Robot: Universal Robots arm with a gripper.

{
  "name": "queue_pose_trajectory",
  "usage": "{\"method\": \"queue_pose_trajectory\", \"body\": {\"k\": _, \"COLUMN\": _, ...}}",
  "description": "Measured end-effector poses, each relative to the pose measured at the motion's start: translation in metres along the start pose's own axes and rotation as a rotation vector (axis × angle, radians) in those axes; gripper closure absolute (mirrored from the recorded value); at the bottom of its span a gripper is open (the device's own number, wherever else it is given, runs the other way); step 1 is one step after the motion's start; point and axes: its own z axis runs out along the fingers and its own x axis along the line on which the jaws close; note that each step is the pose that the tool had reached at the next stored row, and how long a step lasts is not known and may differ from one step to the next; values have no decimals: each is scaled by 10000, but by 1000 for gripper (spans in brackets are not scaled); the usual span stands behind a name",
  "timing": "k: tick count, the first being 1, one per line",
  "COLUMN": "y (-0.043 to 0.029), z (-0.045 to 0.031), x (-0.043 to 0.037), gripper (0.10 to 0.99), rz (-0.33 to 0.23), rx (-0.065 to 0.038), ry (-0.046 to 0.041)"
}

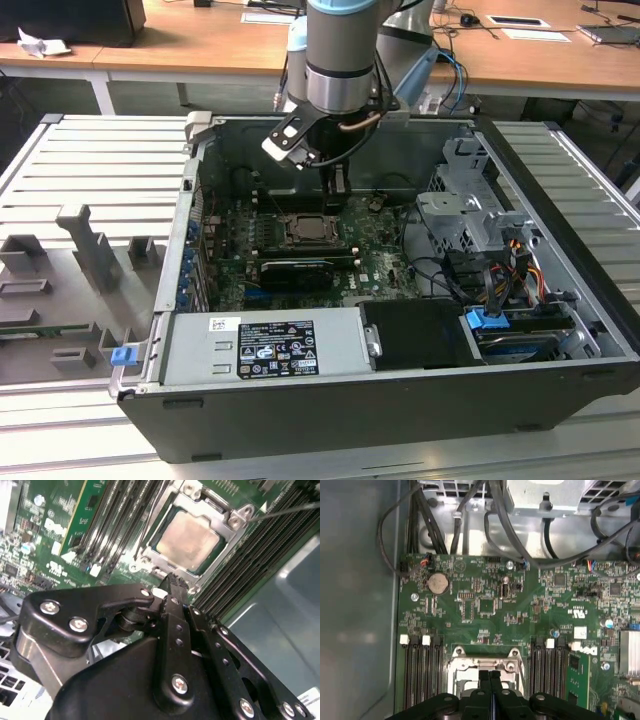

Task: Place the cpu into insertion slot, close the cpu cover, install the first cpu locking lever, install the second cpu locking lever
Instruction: 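Close the cpu cover, then install the first cpu locking lever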

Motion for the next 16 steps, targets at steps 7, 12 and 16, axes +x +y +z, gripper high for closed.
{"method": "queue_pose_trajectory", "body": {"k": 7, "y": -130, "z": -6, "x": 2, "gripper": 980, "rz": 4, "rx": -34, "ry": 35}}
{"method": "queue_pose_trajectory", "body": {"k": 12, "y": -204, "z": -8, "x": 3, "gripper": 980, "rz": 4, "rx": -48, "ry": 59}}
{"method": "queue_pose_trajectory", "body": {"k": 16, "y": -313, "z": -14, "x": 7, "gripper": 980, "rz": 6, "rx": -79, "ry": 64}}
